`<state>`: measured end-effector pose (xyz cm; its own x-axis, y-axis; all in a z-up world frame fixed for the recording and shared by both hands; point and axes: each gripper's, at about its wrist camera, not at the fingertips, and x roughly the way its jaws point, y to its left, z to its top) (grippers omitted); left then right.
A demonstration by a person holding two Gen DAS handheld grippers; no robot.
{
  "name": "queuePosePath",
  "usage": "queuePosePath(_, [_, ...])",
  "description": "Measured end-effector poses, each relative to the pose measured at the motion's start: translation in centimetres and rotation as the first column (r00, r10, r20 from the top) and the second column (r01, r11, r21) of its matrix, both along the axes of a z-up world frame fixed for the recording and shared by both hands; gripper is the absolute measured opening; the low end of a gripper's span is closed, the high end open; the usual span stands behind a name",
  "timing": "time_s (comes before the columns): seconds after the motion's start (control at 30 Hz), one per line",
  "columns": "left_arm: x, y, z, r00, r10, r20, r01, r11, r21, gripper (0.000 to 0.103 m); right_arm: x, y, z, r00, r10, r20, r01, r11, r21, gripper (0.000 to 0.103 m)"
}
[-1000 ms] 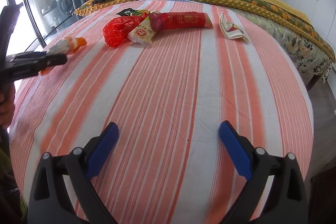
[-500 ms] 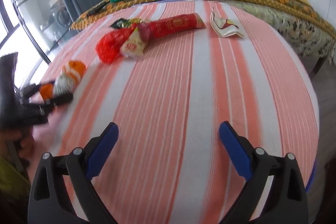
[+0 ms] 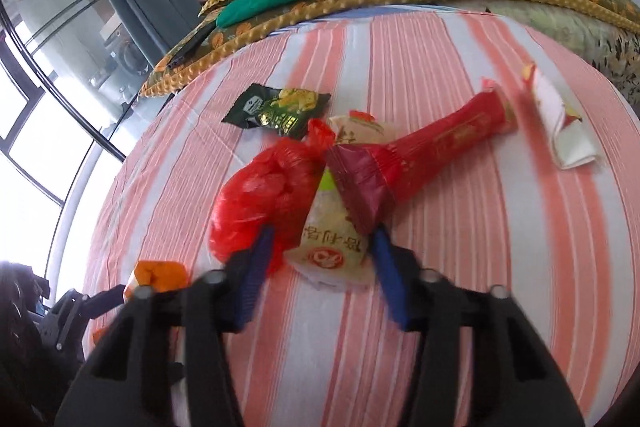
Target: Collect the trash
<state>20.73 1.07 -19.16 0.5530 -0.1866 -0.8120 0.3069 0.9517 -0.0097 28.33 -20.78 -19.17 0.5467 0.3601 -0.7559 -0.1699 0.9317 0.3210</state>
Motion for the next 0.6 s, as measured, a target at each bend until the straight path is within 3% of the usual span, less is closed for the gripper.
queuePosePath(0.17, [0.0,0.0,0.0,1.000,-0.003,-0.002,0.003,1.000,0.000,0.095,-3.6,-0.6,0.9,0.994,0.106,-0.006,-0.106,0.991,-0.083,0.027])
queuePosePath(0.37, [0.1,-0.4,-0.1,1.000,-0.001,-0.006,0.001,1.000,0.017,0.099,-12.0,-2.3,0.8,0.982,0.186,-0.017,-0.184,0.950,-0.251,0.027])
queuePosePath(0.43, [0.4,-0.5,-0.1,1.000,0.004,-0.007,-0.004,1.000,0.015,0.099,-13.7,-2.6,-0.1,0.985,0.172,0.002,-0.163,0.939,-0.304,0.048])
queuePosePath(0.47, [0.5,-0.6,-0.1,1.000,0.006,-0.007,-0.006,1.000,0.017,0.099,-14.3,-2.6,-0.6,0.987,0.160,0.027,-0.144,0.939,-0.313,0.067])
queuePosePath(0.53, [0.9,-0.7,-0.1,1.000,0.007,-0.006,-0.007,1.000,0.021,0.099,-14.5,-2.6,-1.2,0.987,0.150,0.054,-0.126,0.942,-0.313,0.072])
queuePosePath(0.6, [1.2,-0.8,-0.1,1.000,0.008,-0.007,-0.008,1.000,0.021,0.099,-14.4,-2.7,-1.6,0.988,0.125,0.090,-0.091,0.946,-0.310,0.083])
